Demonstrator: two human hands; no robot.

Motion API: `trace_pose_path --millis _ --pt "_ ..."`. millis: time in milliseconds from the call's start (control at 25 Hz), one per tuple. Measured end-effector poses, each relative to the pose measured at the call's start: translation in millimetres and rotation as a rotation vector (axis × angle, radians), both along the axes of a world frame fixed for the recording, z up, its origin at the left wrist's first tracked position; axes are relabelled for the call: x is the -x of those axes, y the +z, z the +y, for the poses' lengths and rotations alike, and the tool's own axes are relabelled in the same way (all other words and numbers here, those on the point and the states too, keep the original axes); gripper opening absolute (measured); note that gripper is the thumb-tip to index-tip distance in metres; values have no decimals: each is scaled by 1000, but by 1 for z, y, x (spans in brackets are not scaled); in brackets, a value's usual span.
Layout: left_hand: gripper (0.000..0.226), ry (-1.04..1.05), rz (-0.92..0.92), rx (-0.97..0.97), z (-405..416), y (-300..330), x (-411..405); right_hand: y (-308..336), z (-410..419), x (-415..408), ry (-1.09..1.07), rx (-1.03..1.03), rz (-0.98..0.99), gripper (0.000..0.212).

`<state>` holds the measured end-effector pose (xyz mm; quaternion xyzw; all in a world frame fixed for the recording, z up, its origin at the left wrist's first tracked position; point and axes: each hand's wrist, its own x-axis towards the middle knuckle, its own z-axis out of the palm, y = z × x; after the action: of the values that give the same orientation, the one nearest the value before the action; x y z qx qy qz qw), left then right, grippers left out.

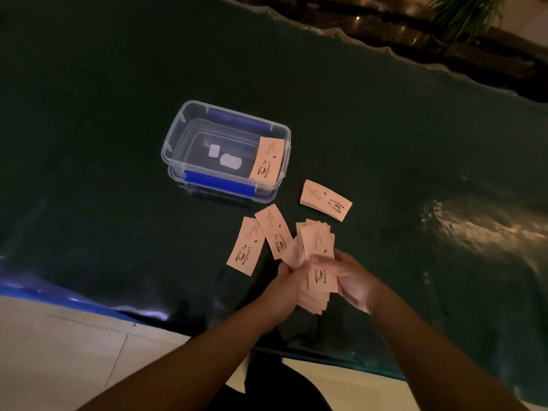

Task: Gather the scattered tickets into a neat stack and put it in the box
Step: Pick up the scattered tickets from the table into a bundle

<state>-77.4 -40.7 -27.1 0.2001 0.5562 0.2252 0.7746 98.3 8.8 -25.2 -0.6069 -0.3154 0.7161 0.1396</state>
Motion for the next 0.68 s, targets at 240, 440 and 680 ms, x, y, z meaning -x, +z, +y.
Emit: trace_pose_path --millis 240,440,680 --pt "36 64 96 25 35 1 4 5 7 28 -5 -55 -34 66" --pt "54 -117 630 -298 35 -7 61 8 29 46 48 -107 -146 57" --pt "80 -105 845 -170 45 -3 81 9 46 87 -38 -118 -267 62"
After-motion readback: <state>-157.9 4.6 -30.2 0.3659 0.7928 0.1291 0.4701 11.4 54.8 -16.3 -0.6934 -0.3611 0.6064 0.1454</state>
